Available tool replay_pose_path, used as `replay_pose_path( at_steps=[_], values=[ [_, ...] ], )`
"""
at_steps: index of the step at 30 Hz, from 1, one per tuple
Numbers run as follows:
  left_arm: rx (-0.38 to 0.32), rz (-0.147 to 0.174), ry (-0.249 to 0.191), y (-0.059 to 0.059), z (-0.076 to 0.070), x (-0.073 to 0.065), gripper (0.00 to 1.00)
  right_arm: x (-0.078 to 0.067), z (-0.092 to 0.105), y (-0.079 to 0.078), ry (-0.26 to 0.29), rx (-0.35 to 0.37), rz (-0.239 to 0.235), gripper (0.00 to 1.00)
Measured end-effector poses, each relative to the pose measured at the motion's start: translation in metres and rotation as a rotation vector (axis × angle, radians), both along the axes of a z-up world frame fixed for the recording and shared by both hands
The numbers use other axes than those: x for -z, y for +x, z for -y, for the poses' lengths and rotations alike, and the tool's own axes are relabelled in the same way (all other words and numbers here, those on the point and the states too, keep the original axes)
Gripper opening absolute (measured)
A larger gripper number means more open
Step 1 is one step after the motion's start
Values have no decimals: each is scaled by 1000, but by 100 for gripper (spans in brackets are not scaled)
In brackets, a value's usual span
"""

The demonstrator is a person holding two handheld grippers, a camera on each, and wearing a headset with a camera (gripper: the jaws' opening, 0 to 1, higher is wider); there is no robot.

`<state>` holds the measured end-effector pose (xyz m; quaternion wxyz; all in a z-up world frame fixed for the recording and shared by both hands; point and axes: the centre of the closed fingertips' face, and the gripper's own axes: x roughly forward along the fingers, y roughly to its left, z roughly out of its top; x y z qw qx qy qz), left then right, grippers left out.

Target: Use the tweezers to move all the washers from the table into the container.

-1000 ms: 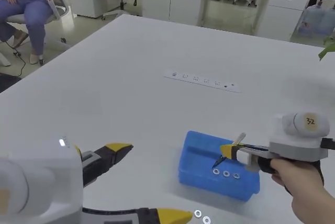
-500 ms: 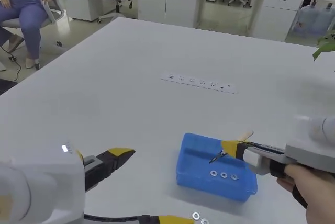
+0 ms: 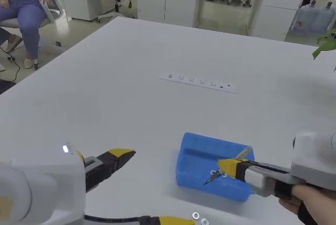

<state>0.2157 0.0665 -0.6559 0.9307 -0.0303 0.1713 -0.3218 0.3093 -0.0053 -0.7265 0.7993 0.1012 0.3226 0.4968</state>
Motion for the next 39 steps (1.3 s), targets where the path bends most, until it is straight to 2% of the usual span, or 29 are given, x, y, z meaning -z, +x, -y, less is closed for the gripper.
replay_pose_path(
  at_steps=[2, 6, 9, 14, 19, 22, 25, 30, 32, 34, 36, 39],
  values=[
    [0, -1, 0, 0, 0, 0, 90, 8, 0, -5, -24, -19, -8, 3],
    [2, -3, 3, 0, -1, 1, 90, 24, 3, -12, -40, -31, -53, 3],
    [4, -5, 9, 0, 0, 2, 90, 37, 5, -18, -86, -60, -73, 3],
    [7, -7, 13, 0, 1, 4, 90, 48, 7, -25, -122, -85, -81, 3],
    [8, -12, 20, -1, 0, 6, 90, 49, 6, -30, -132, -96, -74, 3],
    [9, -12, 21, -1, 0, 6, 90, 48, 4, -33, -158, -125, -35, 3],
    [10, -9, 22, 0, 1, 6, 90, 47, 1, -37, -231, -200, 84, 3],
    [15, -9, 24, -1, 2, 6, 89, 45, -6, -52, -312, -319, 243, 3],
    [16, -7, 21, -1, 3, 6, 89, 46, -11, -61, -331, -377, 287, 3],
    [18, -8, 21, -2, 4, 7, 89, 47, -16, -66, -338, -402, 325, 3],
    [21, -9, 24, -2, 5, 7, 89, 47, -18, -67, -370, -430, 376, 3],
    [23, -6, 25, -3, 5, 7, 89, 48, -21, -66, -379, -441, 390, 3]
  ],
)
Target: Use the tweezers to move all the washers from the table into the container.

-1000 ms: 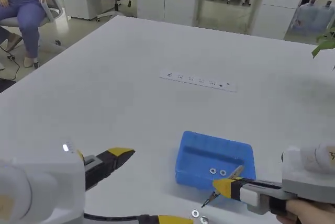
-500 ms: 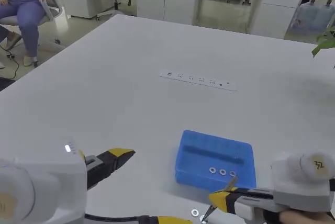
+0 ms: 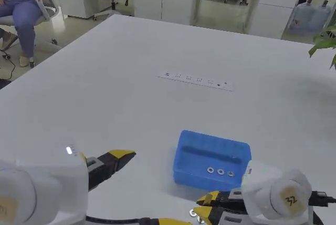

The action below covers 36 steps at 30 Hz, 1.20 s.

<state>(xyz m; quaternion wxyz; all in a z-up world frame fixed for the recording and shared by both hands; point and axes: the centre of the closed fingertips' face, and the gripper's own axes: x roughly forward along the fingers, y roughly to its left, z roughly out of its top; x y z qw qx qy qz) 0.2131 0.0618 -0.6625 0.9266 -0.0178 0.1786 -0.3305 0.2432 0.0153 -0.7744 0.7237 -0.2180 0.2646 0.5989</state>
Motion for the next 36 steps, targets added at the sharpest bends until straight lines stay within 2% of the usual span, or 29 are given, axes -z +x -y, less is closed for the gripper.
replay_pose_path(
  at_steps=[6, 10, 14, 17, 19, 24, 29, 36],
  values=[
    [-5, 4, -4, 0, -3, -2, 89, -4, 6, 8, -25, 13, 17, 2],
    [-6, 6, -6, 0, -3, -2, 89, -23, 6, 13, 41, 47, -11, 2],
    [-3, 7, -6, 1, -2, -2, 89, -44, 5, 22, 90, 70, -8, 2],
    [2, 8, -7, 0, 0, -2, 89, -64, 1, 31, 151, 90, -10, 2],
    [1, 8, -8, 0, 0, -2, 89, -75, -2, 37, 207, 110, -30, 2],
    [1, 11, -8, 0, 0, -3, 89, -90, -5, 57, 294, 178, -75, 2],
    [1, 12, -10, 0, -1, -4, 89, -93, -5, 81, 322, 244, -98, 2],
    [0, 13, -8, -1, -2, -4, 89, -80, -1, 107, 297, 318, -118, 2]
  ],
)
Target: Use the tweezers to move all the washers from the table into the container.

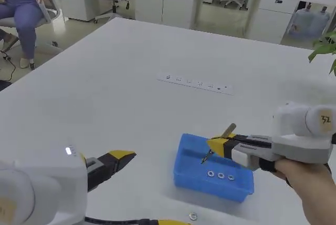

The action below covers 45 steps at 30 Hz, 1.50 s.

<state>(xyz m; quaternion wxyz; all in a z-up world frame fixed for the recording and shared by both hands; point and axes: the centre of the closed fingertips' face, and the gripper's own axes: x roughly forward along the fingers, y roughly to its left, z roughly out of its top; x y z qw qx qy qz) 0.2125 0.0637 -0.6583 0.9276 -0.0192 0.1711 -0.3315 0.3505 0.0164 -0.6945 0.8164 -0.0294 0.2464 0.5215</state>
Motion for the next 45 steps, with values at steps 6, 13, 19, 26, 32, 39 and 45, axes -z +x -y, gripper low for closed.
replay_pose_path(
  at_steps=[6, 13, 19, 26, 32, 39, 45],
  values=[
    [3, 2, 3, 0, 0, -1, 89, 19, -3, 14, -55, 21, -34, 2],
    [-6, 3, 4, 0, -5, -1, 89, 39, -9, 18, -115, 6, -53, 2],
    [-20, 1, 2, 0, -10, 0, 89, 55, -8, 22, -162, 4, -68, 2],
    [-28, 1, 3, 1, -12, 0, 88, 66, -5, 33, -181, 5, -78, 2],
    [-31, 2, 4, 2, -14, 0, 88, 70, -8, 31, -193, -12, -81, 2],
    [-39, -1, -2, 2, -15, 0, 88, 76, -6, 32, -203, -17, -83, 3],
    [-39, -4, -3, 2, -15, 1, 88, 63, -3, 31, -124, 34, -81, 3]
  ],
)
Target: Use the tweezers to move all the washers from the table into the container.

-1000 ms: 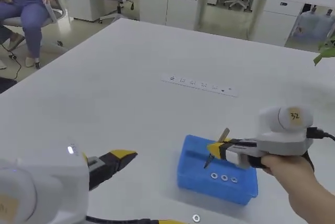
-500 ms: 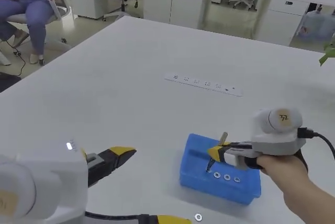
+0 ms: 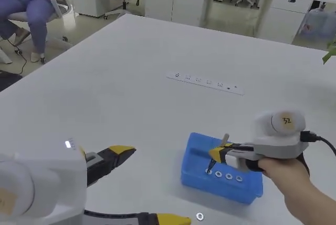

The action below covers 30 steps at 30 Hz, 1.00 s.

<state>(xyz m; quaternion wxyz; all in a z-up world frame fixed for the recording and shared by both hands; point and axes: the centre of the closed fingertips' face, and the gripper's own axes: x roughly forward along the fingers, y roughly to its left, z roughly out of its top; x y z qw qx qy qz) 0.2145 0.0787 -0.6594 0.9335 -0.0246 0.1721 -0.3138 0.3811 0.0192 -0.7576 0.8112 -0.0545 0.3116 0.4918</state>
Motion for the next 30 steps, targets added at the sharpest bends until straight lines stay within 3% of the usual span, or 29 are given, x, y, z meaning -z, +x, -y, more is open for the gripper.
replay_pose_path(
  at_steps=[9, 13, 16, 22, 27, 30],
  values=[
    [14, -9, 1, 1, 6, 3, 88, -38, 4, -23, 142, 13, 20, 3],
    [22, -11, 3, 2, 8, 3, 88, -47, 4, -38, 186, 1, 10, 3],
    [28, -13, 5, 2, 10, 4, 88, -49, 1, -54, 217, -17, -23, 3],
    [36, -15, 6, 2, 12, 4, 88, -35, -4, -79, 208, -76, -80, 3],
    [40, -16, 10, 2, 13, 5, 88, -8, 0, -89, 151, -101, -118, 3],
    [38, -19, 10, 1, 12, 5, 88, 4, 2, -92, 147, -91, -154, 3]
  ],
)
